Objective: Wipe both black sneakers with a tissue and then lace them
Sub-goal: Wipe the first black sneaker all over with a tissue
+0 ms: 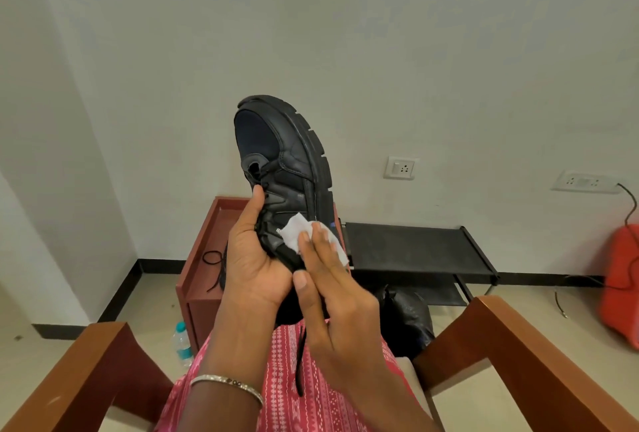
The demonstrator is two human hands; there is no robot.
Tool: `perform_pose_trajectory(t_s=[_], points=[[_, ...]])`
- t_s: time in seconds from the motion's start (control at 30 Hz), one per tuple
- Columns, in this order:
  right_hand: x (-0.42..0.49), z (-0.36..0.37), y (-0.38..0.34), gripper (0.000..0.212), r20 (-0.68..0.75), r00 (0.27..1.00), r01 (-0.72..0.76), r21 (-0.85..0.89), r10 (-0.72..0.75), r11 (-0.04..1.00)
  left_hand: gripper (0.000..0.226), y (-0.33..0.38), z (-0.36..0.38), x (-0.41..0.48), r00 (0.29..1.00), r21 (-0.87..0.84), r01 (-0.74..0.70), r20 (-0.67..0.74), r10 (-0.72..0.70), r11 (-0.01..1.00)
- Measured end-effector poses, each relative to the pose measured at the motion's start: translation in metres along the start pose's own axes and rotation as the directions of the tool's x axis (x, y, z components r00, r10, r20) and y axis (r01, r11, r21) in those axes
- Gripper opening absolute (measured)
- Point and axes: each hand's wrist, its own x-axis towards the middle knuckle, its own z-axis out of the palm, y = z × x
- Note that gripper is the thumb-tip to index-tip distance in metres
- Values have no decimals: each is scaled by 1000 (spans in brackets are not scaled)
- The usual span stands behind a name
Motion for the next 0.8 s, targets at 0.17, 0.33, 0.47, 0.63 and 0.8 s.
perform_pose_trajectory(t_s=[0.17, 0.33, 0.47, 0.63, 0.8], points=[[48, 3, 5, 46, -20, 1000, -3, 4, 3, 1000, 48, -6, 5, -7, 999, -8, 43, 33, -43, 999], [39, 6, 4, 41, -93, 994, 54, -22, -56, 998, 44, -1, 4, -8, 999, 7, 16, 31, -16, 1000], [-1, 2, 7, 39, -116, 989, 89, -53, -95, 995, 39, 3, 2, -5, 1000, 14, -9, 30, 8, 1000], [22, 1, 8, 46, -69, 998, -4, -43, 1, 999, 42, -7, 8, -9, 998, 10, 53, 21, -53, 999], [54, 0, 10, 53, -13, 999, -40, -103, 39, 994, 45, -12, 10, -13, 998, 13, 62, 27, -62, 998]])
